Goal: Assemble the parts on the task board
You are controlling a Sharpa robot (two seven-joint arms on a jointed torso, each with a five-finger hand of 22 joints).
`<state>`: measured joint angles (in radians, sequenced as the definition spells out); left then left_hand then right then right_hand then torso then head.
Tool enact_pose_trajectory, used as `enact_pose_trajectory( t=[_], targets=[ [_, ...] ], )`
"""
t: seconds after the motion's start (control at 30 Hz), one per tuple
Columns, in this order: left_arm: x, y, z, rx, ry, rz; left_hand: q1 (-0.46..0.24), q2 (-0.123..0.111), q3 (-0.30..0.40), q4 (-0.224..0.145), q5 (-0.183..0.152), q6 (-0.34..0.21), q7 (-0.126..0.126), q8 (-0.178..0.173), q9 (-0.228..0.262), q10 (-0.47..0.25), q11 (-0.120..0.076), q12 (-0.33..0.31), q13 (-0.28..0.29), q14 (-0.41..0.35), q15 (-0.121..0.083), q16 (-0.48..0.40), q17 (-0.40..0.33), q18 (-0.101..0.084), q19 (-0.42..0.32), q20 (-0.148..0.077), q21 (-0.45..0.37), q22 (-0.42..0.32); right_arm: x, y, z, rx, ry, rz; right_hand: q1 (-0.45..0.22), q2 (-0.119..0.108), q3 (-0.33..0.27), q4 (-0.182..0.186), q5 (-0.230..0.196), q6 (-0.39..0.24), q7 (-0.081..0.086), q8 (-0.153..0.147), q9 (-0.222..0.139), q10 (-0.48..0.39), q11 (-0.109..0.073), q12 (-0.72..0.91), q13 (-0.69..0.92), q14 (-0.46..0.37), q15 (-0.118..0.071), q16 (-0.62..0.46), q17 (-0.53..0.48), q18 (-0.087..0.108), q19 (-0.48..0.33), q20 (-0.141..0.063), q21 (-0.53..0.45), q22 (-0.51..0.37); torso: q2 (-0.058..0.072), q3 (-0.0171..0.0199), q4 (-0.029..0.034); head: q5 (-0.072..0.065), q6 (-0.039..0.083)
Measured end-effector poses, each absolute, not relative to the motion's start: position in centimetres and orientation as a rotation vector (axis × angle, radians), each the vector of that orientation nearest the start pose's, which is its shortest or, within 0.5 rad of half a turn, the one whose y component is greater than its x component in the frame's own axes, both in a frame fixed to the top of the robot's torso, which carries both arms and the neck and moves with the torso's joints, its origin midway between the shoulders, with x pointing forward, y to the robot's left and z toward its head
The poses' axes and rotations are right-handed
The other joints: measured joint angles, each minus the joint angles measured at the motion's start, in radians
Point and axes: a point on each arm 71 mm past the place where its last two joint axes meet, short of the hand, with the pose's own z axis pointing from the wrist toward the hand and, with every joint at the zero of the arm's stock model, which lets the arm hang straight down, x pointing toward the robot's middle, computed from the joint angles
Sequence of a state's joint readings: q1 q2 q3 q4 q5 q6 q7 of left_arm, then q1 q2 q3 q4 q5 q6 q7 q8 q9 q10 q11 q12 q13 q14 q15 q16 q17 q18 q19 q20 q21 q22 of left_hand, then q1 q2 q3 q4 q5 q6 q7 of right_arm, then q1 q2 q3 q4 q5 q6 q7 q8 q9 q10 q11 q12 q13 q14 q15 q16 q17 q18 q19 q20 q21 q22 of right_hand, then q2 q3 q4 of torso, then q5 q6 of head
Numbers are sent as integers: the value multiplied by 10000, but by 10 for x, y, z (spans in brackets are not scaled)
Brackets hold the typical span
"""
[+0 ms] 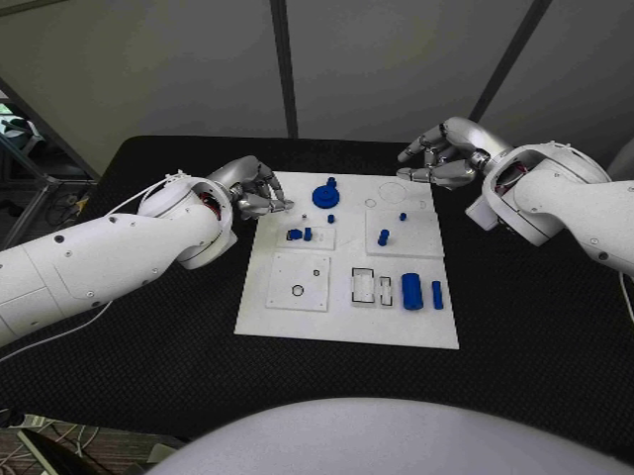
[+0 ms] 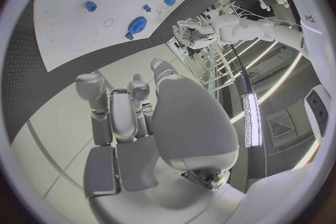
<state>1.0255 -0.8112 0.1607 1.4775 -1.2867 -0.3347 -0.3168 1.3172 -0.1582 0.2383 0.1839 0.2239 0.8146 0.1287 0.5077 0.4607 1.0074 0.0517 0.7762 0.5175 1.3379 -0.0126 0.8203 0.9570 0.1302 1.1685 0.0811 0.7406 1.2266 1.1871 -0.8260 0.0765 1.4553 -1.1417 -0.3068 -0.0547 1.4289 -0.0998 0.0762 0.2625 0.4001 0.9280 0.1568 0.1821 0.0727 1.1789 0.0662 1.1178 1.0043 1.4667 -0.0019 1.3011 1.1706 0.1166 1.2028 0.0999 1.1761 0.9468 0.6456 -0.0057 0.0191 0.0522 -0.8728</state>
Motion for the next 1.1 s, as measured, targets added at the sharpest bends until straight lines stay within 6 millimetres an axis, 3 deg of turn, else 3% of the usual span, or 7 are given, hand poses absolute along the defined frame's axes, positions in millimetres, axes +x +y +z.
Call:
enact_pose_trajectory(
  t=[0.17,0.23,0.43,0.5,0.63,0.67,1.1],
  targets=[
    [494,218,-206,-2809,17239,-6704,1038,103,253,-449,-119,57,131,-365,-494,-718,197,-469,-461,-944,190,-304,-490,19,-1188,244,-1867,-838,512,-216,-155,1902,16446,8174,0,0,0,0,0,0,0,0,0,0,0,0,1,-37,-37,0,0,0,0,0,0,0,0,-4,6,-4,0],
    [493,217,-205,-2556,17059,-7073,1232,58,284,-564,-548,-13,207,-590,-725,-948,258,-645,-652,-1573,283,-693,-855,786,-1420,338,-2168,-1010,511,-216,-155,1904,16446,8172,0,0,0,0,0,0,0,0,0,0,0,0,0,-37,-37,0,0,-1,0,0,0,0,0,-5,7,1,0],
    [491,216,-201,-1733,16696,-7787,1342,-57,112,-612,-750,-106,324,-1246,-1414,-1559,503,-1164,-1275,-2648,555,-1251,-1591,766,-1963,632,-3093,-1660,511,-217,-155,1911,16446,8161,0,0,0,0,0,0,0,0,0,0,0,0,1,-36,-37,0,1,0,0,0,0,1,3,-10,8,28,0],
    [490,214,-201,-1360,16686,-7923,1347,-61,-3,-612,-750,-84,346,-1399,-1646,-1657,580,-1338,-1514,-2812,616,-1391,-1876,236,-2041,709,-3364,-1907,512,-217,-155,1913,16446,8160,0,0,0,0,0,0,0,0,0,0,0,0,1,-36,-36,0,1,0,0,0,0,1,3,-10,8,32,0],
    [487,209,-205,-582,16880,-7994,1347,-61,-187,-597,-749,204,263,-1517,-1971,-1674,597,-1451,-1832,-2855,661,-1465,-2275,256,-2015,735,-3710,-2256,512,-217,-155,1916,16447,8155,0,0,0,0,0,0,0,0,0,0,0,0,1,-36,-36,0,1,0,0,0,0,1,7,-12,8,35,0],
    [486,208,-206,-405,16956,-7976,1347,-61,-239,-597,-749,261,249,-1548,-2034,-1674,597,-1451,-1884,-2855,661,-1465,-2336,686,-1986,765,-3765,-2314,512,-217,-155,1917,16447,8154,0,0,0,0,0,0,0,0,0,0,0,0,1,-36,-36,0,1,-1,0,0,0,1,8,-12,8,43,0],
    [484,200,-222,1340,17900,-7218,1273,-68,-1033,-459,-815,522,229,-1796,-2601,-1799,648,-1451,-2281,-2978,713,-1310,-2860,695,-1784,852,-4198,-2835,512,-217,-155,1918,16451,8156,0,0,0,0,0,0,0,0,0,0,1,0,2,-36,-36,0,2,0,0,0,0,2,16,-9,7,51,1]
  ],
)
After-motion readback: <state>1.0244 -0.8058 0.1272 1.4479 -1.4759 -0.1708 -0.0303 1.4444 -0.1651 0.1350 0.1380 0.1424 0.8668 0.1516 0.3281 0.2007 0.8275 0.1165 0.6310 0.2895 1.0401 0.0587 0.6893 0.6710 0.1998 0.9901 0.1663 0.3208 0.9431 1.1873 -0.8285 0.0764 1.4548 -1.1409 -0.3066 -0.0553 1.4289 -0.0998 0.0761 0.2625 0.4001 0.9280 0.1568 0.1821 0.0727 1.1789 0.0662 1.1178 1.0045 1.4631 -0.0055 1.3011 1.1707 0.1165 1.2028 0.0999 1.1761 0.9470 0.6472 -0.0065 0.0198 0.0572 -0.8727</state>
